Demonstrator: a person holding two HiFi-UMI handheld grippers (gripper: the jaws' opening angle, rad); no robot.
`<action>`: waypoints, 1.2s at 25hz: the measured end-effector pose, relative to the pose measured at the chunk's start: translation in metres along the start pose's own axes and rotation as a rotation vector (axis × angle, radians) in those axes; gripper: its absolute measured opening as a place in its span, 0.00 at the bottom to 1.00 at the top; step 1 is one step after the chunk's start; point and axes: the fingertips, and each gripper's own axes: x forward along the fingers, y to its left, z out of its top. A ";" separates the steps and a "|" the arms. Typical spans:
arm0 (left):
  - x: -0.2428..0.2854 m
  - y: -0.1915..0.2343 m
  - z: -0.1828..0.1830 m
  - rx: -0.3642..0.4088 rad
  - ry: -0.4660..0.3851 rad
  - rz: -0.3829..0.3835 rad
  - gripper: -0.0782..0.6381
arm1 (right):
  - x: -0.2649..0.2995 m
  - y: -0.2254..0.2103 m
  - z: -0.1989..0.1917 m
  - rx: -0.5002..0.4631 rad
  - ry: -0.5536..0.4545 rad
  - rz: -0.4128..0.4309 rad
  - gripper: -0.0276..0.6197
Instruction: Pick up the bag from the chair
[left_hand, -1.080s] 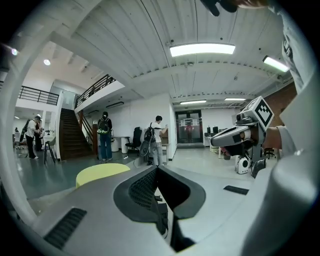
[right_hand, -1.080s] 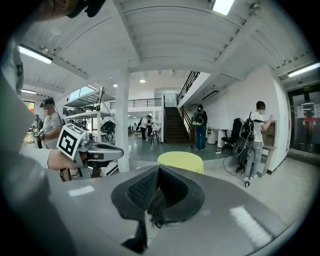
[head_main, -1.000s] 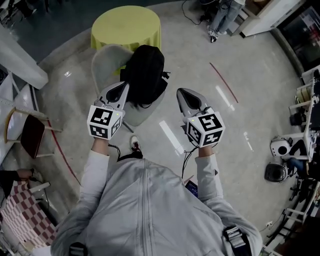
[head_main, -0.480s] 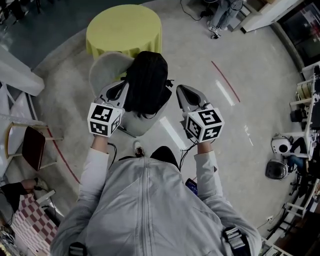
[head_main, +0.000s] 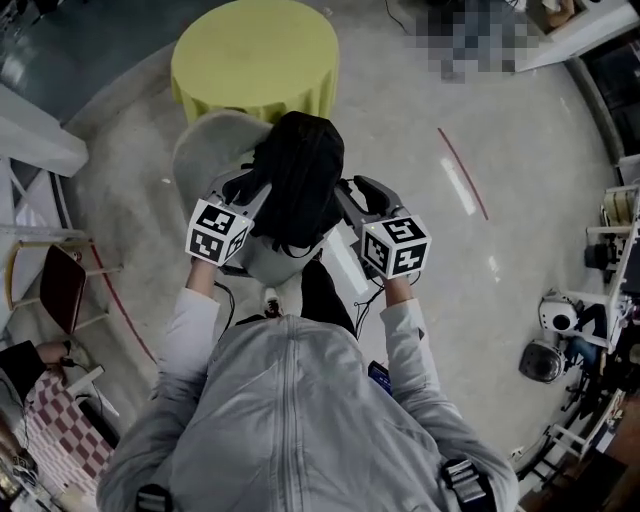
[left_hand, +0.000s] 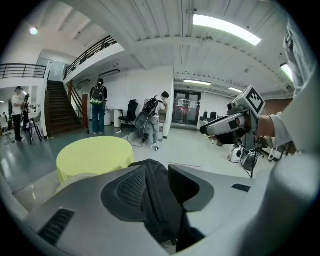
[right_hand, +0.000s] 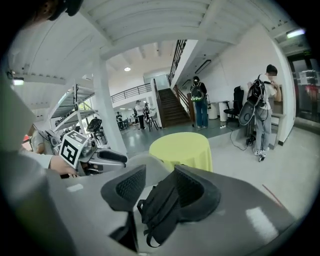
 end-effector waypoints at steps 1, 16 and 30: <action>0.013 0.005 -0.004 -0.015 0.014 -0.007 0.32 | 0.012 -0.011 -0.005 0.014 0.016 0.005 0.34; 0.190 0.065 -0.118 -0.216 0.235 -0.102 0.36 | 0.181 -0.101 -0.138 0.208 0.316 0.141 0.39; 0.230 0.057 -0.187 -0.271 0.320 -0.245 0.36 | 0.250 -0.087 -0.206 0.391 0.428 0.258 0.40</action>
